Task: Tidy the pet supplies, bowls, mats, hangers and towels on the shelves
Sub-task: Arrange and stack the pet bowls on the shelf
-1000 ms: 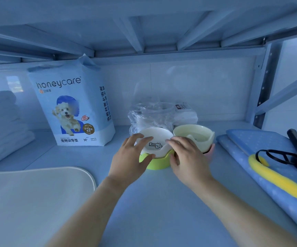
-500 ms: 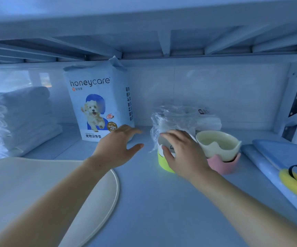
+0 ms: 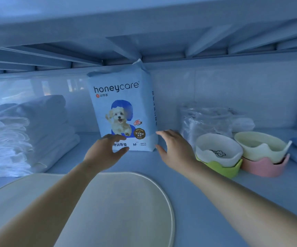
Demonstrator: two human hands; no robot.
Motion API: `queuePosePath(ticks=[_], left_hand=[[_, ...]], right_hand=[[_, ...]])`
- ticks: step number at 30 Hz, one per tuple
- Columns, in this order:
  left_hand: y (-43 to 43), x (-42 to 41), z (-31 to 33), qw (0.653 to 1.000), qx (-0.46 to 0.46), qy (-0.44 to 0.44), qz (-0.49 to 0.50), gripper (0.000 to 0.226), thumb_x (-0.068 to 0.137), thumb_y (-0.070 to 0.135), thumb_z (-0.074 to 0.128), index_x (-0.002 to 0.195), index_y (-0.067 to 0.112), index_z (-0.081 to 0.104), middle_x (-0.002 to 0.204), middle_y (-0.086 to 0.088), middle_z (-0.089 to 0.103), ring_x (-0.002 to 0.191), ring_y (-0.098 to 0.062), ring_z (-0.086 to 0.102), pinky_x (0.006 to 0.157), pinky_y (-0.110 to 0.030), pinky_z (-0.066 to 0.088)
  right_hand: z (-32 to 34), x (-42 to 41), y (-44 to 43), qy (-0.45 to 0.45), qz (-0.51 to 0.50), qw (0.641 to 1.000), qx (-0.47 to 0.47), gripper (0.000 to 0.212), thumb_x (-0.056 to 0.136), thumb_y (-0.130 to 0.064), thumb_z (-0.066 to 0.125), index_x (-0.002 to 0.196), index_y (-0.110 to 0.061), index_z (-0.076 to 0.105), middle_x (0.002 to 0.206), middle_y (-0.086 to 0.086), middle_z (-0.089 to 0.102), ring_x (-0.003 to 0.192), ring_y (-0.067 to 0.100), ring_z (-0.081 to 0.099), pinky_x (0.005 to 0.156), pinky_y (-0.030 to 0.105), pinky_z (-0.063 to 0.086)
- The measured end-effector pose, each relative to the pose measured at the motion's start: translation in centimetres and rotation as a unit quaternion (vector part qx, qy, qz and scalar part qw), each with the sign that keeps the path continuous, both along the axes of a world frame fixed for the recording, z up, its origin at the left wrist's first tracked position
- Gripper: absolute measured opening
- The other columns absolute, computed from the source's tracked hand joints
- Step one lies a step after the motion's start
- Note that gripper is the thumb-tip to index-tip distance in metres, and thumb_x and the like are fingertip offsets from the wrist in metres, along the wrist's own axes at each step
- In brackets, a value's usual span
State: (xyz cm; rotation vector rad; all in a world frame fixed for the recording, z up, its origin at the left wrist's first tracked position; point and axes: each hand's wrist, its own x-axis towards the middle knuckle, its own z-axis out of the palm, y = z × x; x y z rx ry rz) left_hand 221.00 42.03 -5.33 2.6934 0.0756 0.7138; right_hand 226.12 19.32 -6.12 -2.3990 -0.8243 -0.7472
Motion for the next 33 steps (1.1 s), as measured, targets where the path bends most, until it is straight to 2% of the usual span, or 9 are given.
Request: queuePosePath(ticks=[4, 7, 11, 13, 18, 20, 26, 30, 33], left_hand=[[4.3, 1.4, -0.2, 1.0, -0.023, 0.0, -0.013, 0.031, 0.084, 0.047, 0.058, 0.114, 0.038, 0.055, 0.111, 0.01, 0.058, 0.1, -0.009, 0.054, 0.073, -0.025, 0.042], [6.5, 2.1, -0.7, 1.0, 0.002, 0.012, -0.025, 0.035, 0.084, 0.045, 0.058, 0.118, 0.037, 0.052, 0.116, 0.009, 0.056, 0.104, -0.012, 0.054, 0.076, -0.028, 0.047], [8.2, 3.1, -1.6, 0.998, 0.016, 0.015, -0.054, 0.045, 0.085, 0.041, 0.059, 0.127, 0.035, 0.046, 0.125, 0.006, 0.049, 0.106, -0.015, 0.052, 0.077, -0.026, 0.044], [8.7, 3.7, -1.8, 0.998, 0.02, 0.02, -0.063, 0.053, 0.084, 0.038, 0.061, 0.133, 0.03, 0.042, 0.131, 0.002, 0.045, 0.112, -0.018, 0.05, 0.082, -0.029, 0.045], [9.9, 4.9, -2.6, 0.996, 0.032, 0.067, -0.049, 0.071, 0.086, 0.04, 0.06, 0.145, 0.026, 0.023, 0.152, -0.005, 0.015, 0.13, -0.028, 0.038, 0.098, -0.042, 0.043], [10.3, 5.3, -2.8, 0.995, 0.036, 0.074, -0.05, 0.076, 0.086, 0.04, 0.059, 0.147, 0.025, 0.016, 0.154, -0.007, 0.007, 0.134, -0.031, 0.033, 0.099, -0.041, 0.041], [11.2, 6.2, -3.3, 0.995, 0.01, 0.086, -0.055, 0.088, 0.088, 0.039, 0.057, 0.148, 0.025, -0.006, 0.156, -0.008, -0.002, 0.139, -0.033, 0.023, 0.102, -0.042, 0.036], [11.4, 6.8, -3.7, 0.994, 0.014, 0.076, -0.073, 0.092, 0.089, 0.033, 0.057, 0.147, 0.023, -0.014, 0.156, -0.01, 0.001, 0.132, -0.035, 0.034, 0.098, -0.041, 0.04], [11.4, 7.4, -3.8, 0.994, 0.038, 0.071, -0.077, 0.093, 0.09, 0.03, 0.055, 0.145, 0.024, -0.02, 0.156, -0.013, -0.005, 0.118, -0.035, 0.05, 0.083, -0.037, 0.045]], right_hand=[[-0.7, 1.0, 3.5, 0.019, -0.015, 1.0, -0.002, 0.045, 0.092, -0.032, 0.053, 0.133, -0.017, 0.042, 0.132, -0.001, 0.045, 0.122, 0.021, 0.042, 0.092, 0.036, 0.044], [-1.4, 1.5, 5.7, 0.023, -0.027, 0.999, -0.011, 0.05, 0.091, -0.034, 0.053, 0.137, -0.021, 0.037, 0.142, -0.003, 0.035, 0.127, 0.019, 0.037, 0.093, 0.035, 0.044], [-2.1, 1.9, 8.2, 0.025, -0.036, 0.999, -0.004, 0.052, 0.088, -0.034, 0.057, 0.135, -0.023, 0.037, 0.148, -0.002, 0.025, 0.132, 0.019, 0.032, 0.09, 0.037, 0.047], [-2.2, 2.1, 9.4, 0.02, -0.047, 0.998, -0.02, 0.054, 0.089, -0.035, 0.057, 0.136, -0.021, 0.036, 0.152, 0.001, 0.018, 0.135, 0.021, 0.028, 0.091, 0.036, 0.046], [-2.9, 2.8, 11.4, 0.032, -0.097, 0.991, -0.082, 0.068, 0.092, -0.037, 0.051, 0.146, -0.017, 0.016, 0.156, 0.007, -0.01, 0.144, 0.027, 0.004, 0.108, 0.042, 0.029], [-3.1, 3.0, 11.6, 0.031, -0.113, 0.988, -0.1, 0.068, 0.092, -0.036, 0.049, 0.147, -0.018, 0.013, 0.155, 0.006, -0.016, 0.144, 0.028, 0.0, 0.109, 0.043, 0.028], [-3.4, 3.4, 11.4, 0.027, -0.152, 0.977, -0.149, 0.07, 0.091, -0.032, 0.049, 0.148, -0.019, 0.011, 0.154, 0.003, -0.023, 0.144, 0.029, -0.003, 0.105, 0.046, 0.032], [-3.9, 3.7, 11.2, 0.05, -0.17, 0.972, -0.152, 0.069, 0.092, -0.028, 0.049, 0.148, -0.021, 0.01, 0.153, 0.001, -0.025, 0.143, 0.031, -0.003, 0.108, 0.052, 0.027], [-4.3, 4.0, 10.9, 0.073, -0.179, 0.971, -0.139, 0.068, 0.092, -0.024, 0.048, 0.148, -0.02, 0.009, 0.153, 0.003, -0.025, 0.142, 0.034, -0.002, 0.109, 0.053, 0.023]])
